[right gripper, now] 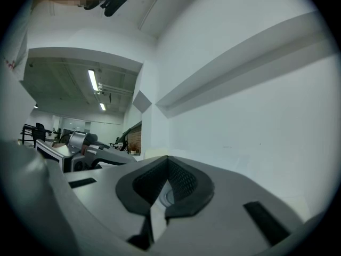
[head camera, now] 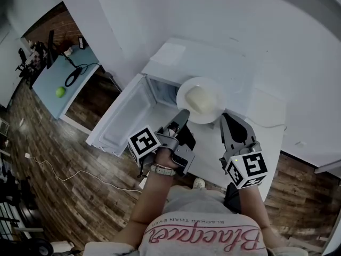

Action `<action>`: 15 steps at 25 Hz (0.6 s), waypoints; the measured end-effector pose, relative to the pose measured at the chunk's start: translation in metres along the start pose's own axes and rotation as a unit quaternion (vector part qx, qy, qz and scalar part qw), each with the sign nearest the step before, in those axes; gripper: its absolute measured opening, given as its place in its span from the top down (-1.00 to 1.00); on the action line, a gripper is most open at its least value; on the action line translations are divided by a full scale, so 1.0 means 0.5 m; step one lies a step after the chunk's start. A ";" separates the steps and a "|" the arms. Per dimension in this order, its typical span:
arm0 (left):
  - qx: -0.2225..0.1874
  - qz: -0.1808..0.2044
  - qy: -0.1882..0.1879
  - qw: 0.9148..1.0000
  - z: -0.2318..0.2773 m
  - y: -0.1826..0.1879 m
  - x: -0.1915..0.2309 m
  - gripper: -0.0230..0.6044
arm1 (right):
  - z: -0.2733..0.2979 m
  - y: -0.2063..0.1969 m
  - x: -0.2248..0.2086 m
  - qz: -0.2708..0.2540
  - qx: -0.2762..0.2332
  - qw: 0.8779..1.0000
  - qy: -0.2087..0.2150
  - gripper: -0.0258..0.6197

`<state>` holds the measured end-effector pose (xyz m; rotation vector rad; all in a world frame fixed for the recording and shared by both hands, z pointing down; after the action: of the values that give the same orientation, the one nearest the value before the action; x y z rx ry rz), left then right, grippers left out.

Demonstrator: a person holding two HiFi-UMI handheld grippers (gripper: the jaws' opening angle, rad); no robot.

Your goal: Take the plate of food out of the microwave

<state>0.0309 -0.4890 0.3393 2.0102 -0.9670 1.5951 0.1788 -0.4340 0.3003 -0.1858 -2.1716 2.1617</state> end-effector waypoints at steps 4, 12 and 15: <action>0.011 -0.011 -0.003 1.000 0.006 -0.005 -0.003 0.86 | -0.004 -0.002 -0.001 0.003 0.001 1.000 -0.016 0.91; 0.035 -0.006 -0.017 0.999 0.016 -0.005 -0.010 0.86 | -0.023 0.001 0.018 0.003 -0.006 1.000 -0.031 0.91; 0.041 -0.007 -0.023 0.999 0.020 -0.007 -0.013 0.86 | -0.028 0.002 0.020 -0.002 -0.005 0.999 -0.035 0.90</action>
<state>0.0395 -0.4916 0.3307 2.1135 -0.9146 1.6118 0.1708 -0.4188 0.2992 -0.1078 -2.2196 2.1876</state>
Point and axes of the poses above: the fingertips, and each gripper's own axes: z forward along the fingers, x to its left, y out of its top, the point moved 4 cm from there along -z, backward along the fingers, and after that the axes turned 13 degrees about -y, right-handed, at the moved point
